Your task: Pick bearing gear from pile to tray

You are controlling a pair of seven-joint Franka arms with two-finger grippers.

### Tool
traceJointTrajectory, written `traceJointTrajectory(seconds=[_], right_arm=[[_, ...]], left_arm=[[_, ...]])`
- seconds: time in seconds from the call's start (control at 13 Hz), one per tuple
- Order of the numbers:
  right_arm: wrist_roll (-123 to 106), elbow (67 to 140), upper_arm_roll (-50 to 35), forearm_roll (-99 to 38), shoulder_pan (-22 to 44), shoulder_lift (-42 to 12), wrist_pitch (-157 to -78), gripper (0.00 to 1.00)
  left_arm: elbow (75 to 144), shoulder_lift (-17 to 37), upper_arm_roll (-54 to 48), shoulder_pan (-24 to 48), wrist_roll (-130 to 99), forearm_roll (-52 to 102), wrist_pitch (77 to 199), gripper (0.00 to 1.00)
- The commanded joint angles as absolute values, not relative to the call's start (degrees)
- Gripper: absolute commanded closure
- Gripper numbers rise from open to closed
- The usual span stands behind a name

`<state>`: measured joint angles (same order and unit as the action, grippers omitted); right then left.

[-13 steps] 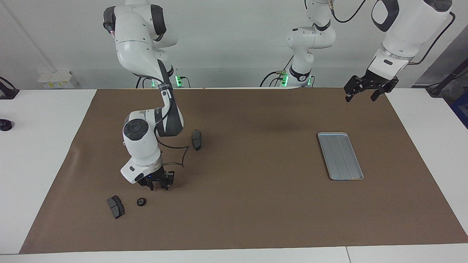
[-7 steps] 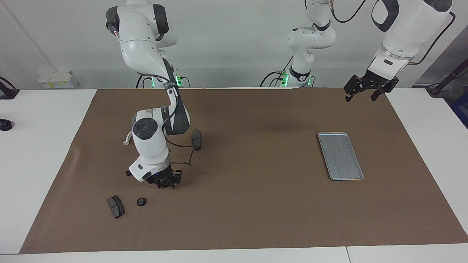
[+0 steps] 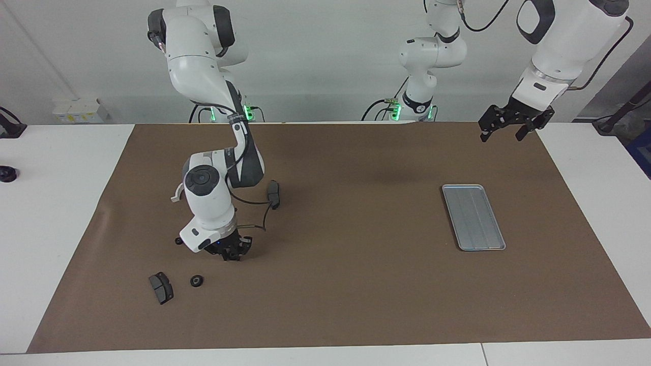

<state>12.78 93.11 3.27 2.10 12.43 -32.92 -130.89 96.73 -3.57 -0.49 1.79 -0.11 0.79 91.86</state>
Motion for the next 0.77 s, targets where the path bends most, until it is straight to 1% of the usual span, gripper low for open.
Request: traceJointTrajectory(seconds=[0.0, 0.31, 0.69], right_arm=[[14.23, 93.16, 2.9, 1.5, 12.39, -32.34, -130.17, 0.91], [18.44, 91.32, 2.81, 0.36, 17.91, -32.43, -132.53, 0.91], [26.09, 91.58, 2.9, -1.49, 27.84, -32.61, -141.83, 0.91]], left_arm=[[96.86, -3.95, -0.97, 1.14, -0.09, 0.09, 91.14, 0.0], [96.86, -3.96, -0.97, 1.23, -0.09, 0.09, 91.14, 0.0], [96.86, -3.96, -0.97, 1.23, -0.09, 0.09, 91.23, 0.0]])
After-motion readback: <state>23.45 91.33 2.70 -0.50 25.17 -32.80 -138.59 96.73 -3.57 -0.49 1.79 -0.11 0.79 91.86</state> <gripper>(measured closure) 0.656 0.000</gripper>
